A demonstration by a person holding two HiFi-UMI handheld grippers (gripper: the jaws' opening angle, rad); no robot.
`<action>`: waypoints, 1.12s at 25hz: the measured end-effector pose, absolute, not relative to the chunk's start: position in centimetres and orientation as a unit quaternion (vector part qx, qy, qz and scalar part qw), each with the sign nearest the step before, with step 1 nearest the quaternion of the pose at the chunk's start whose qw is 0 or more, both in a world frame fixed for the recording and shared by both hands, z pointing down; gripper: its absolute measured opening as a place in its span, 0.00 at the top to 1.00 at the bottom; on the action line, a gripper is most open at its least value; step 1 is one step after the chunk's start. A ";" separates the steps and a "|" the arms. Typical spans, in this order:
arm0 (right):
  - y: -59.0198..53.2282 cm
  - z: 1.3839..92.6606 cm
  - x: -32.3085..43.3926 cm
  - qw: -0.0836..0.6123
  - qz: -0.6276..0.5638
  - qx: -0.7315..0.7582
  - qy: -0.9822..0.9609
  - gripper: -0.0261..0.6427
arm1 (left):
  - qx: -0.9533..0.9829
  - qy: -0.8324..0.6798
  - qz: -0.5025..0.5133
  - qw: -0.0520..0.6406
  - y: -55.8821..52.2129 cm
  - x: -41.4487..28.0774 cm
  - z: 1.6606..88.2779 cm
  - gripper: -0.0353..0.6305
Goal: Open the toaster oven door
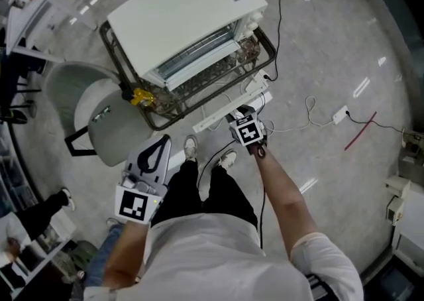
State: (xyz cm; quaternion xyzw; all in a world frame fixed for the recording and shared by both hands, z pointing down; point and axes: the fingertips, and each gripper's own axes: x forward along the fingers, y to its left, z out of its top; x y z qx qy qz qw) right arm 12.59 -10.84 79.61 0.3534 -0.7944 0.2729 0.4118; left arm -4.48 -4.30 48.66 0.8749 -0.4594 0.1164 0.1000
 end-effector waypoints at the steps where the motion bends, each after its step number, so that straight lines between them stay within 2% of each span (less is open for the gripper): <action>1: -10.8 80.0 12.6 0.413 0.273 0.353 -0.794 0.67 | 0.874 -0.460 0.117 0.102 -4.2 -4.5 48.8 0.92; 18: -10.6 84.5 12.9 0.430 0.292 0.333 -0.787 0.66 | 0.866 -0.465 0.147 0.114 -3.5 -4.5 51.2 0.92; 28: -8.1 86.4 13.9 0.469 0.305 0.307 -0.770 0.65 | 0.864 -0.469 0.141 0.119 -3.7 -4.4 51.2 0.92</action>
